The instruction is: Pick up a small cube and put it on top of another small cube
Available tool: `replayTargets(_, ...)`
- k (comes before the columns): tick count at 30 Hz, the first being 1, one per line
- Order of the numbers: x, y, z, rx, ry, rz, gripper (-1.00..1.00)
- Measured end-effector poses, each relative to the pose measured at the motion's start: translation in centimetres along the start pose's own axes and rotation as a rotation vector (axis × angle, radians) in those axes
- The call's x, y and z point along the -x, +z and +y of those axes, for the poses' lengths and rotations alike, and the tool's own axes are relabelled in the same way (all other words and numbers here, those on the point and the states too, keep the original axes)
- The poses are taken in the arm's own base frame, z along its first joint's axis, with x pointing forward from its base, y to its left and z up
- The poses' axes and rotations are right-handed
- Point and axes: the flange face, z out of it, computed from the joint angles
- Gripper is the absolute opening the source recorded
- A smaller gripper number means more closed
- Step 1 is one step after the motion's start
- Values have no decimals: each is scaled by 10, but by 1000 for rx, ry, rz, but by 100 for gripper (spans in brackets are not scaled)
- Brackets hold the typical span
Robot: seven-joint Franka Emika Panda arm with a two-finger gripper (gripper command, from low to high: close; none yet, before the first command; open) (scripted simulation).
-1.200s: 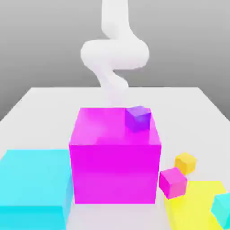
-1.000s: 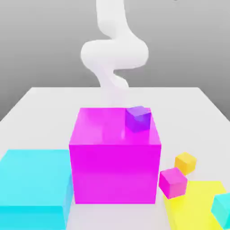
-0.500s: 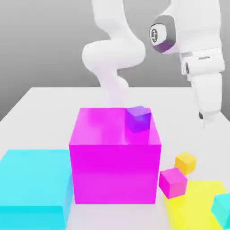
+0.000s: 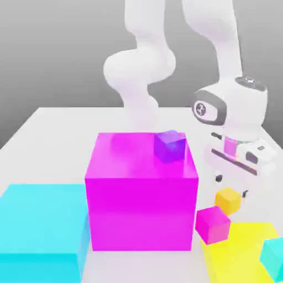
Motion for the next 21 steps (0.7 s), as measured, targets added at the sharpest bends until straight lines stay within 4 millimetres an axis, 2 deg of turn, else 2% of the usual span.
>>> replayTargets(1, 0, 9, 0, -1, 1, 0, 0)
replayTargets(2, 1, 17, -1, -1, 1, 0, -100)
replayTargets(9, 1, 18, -1, -2, 1, -2, -100)
replayTargets(16, 1, -37, -1, -2, 0, -2, -100)
replayTargets(18, -6, -48, 13, -1, 50, -3, -100)
replayTargets(21, -20, -62, 47, 1, 164, -4, -100)
